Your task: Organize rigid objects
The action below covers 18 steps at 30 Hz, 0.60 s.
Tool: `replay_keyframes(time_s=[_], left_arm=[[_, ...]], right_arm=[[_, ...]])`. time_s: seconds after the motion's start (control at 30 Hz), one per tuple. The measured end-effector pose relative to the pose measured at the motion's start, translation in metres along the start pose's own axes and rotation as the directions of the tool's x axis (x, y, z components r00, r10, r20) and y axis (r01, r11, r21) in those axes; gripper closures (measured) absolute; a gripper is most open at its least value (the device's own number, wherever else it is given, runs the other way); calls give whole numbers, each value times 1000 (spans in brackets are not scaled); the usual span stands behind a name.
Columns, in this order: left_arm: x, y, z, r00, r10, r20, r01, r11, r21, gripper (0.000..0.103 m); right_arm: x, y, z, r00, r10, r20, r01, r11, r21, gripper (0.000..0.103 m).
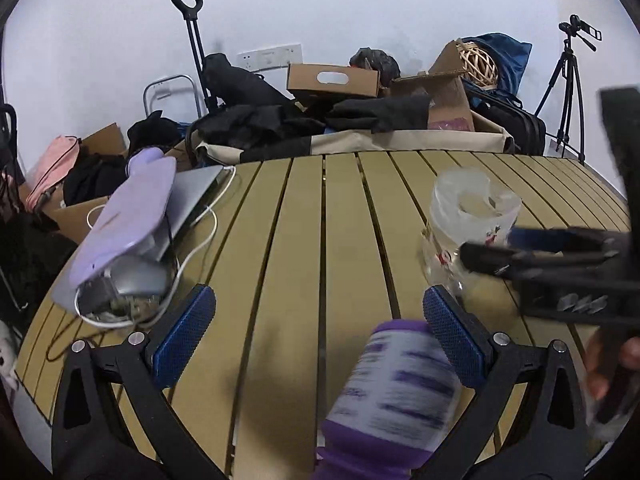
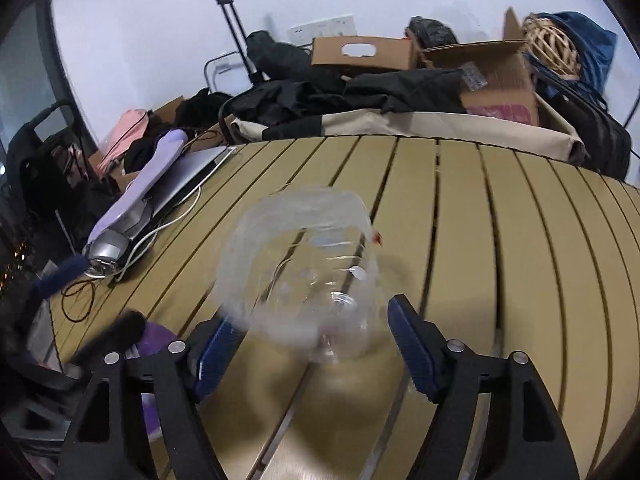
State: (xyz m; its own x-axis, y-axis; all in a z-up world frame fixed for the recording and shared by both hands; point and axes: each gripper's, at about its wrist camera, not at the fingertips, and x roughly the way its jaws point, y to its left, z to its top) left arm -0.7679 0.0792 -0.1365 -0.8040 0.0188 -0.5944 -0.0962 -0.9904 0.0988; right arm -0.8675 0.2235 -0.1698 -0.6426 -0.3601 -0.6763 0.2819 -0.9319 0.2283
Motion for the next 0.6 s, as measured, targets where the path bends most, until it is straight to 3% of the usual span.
replay_keyframes(time_s=[0.2,0.37,0.6], left_arm=[[-32,4,-4,999,-2,32,3,999,-32,0],[-77,17,-22,998,1,64,8,991,-136,0],[-151,26,-36,992,64,106,-54,994,-94,0]], right_arm=[[-53,0,-16,999,-26,38,26,1000,17,23],[-106,5,-34,996,-69,60,67,997,26,23],[-179,19,-66,989,-112,99,112,994,9,23]])
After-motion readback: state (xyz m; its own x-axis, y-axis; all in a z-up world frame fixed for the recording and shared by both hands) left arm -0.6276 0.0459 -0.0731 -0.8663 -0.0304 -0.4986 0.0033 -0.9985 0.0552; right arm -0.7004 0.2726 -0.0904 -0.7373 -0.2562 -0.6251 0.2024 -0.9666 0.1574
